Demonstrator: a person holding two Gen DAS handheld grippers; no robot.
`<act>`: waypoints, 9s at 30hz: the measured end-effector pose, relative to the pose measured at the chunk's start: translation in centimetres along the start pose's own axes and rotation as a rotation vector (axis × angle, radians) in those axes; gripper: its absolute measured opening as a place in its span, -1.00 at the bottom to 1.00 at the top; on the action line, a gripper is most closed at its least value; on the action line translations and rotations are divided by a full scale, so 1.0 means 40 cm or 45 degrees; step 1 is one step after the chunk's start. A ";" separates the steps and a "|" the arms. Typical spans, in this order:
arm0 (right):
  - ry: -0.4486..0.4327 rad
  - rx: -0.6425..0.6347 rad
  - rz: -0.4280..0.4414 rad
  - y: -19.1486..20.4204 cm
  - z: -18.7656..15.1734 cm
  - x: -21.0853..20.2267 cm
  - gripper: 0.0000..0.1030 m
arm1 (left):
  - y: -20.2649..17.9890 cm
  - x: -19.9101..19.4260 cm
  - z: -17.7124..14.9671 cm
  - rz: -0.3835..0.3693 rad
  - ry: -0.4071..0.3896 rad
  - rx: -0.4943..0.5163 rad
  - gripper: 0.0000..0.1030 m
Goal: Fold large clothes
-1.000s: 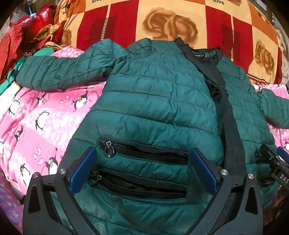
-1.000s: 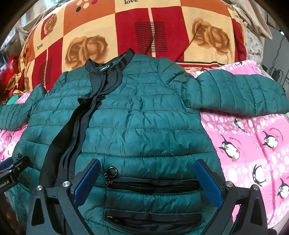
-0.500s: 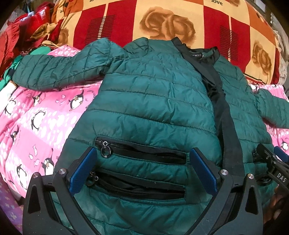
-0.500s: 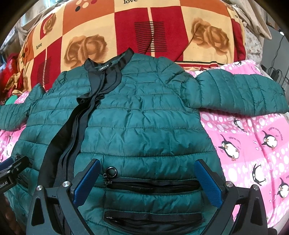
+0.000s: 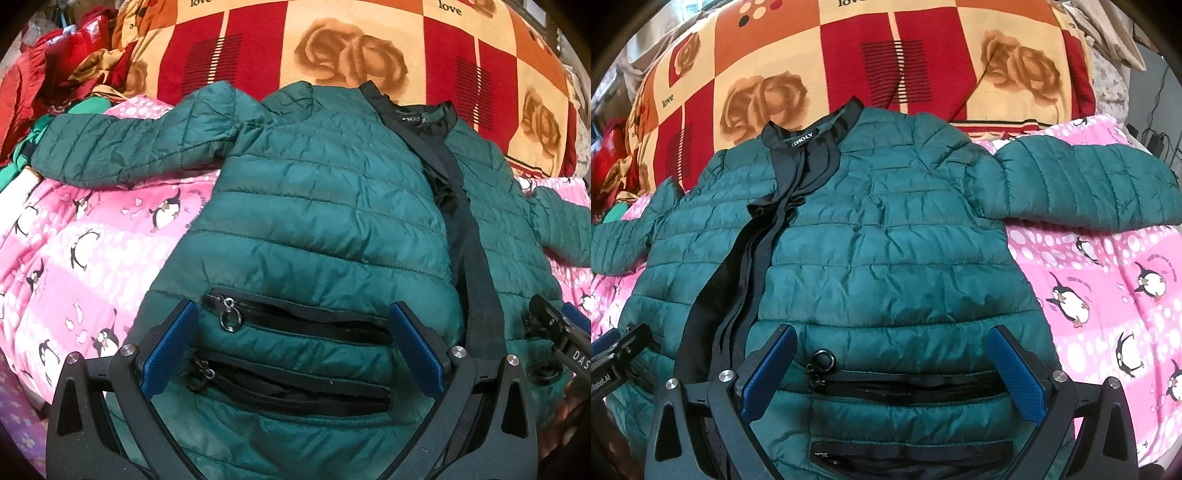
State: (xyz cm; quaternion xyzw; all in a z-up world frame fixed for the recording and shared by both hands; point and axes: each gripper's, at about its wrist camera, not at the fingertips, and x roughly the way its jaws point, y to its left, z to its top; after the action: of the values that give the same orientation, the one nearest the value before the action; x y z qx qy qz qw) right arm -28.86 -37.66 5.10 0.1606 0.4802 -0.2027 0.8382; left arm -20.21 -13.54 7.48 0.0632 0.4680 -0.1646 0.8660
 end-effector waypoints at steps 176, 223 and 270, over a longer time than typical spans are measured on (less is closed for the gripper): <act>0.012 -0.094 -0.024 0.042 0.159 0.103 1.00 | 0.135 -0.038 0.340 -0.004 -0.298 -0.033 -0.69; 0.140 0.216 0.012 -0.235 0.102 0.152 1.00 | -0.341 0.139 0.233 -0.399 0.015 0.199 0.26; -0.148 -0.078 0.031 -0.003 0.343 0.133 -0.74 | 0.227 0.081 0.281 -0.050 -0.095 -0.147 0.37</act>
State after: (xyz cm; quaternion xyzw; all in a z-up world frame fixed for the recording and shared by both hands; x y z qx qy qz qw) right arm -16.35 -45.13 7.12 0.1285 0.4346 -0.1866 0.8717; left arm -6.56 -8.70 10.62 -0.0022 0.4454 -0.1566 0.8815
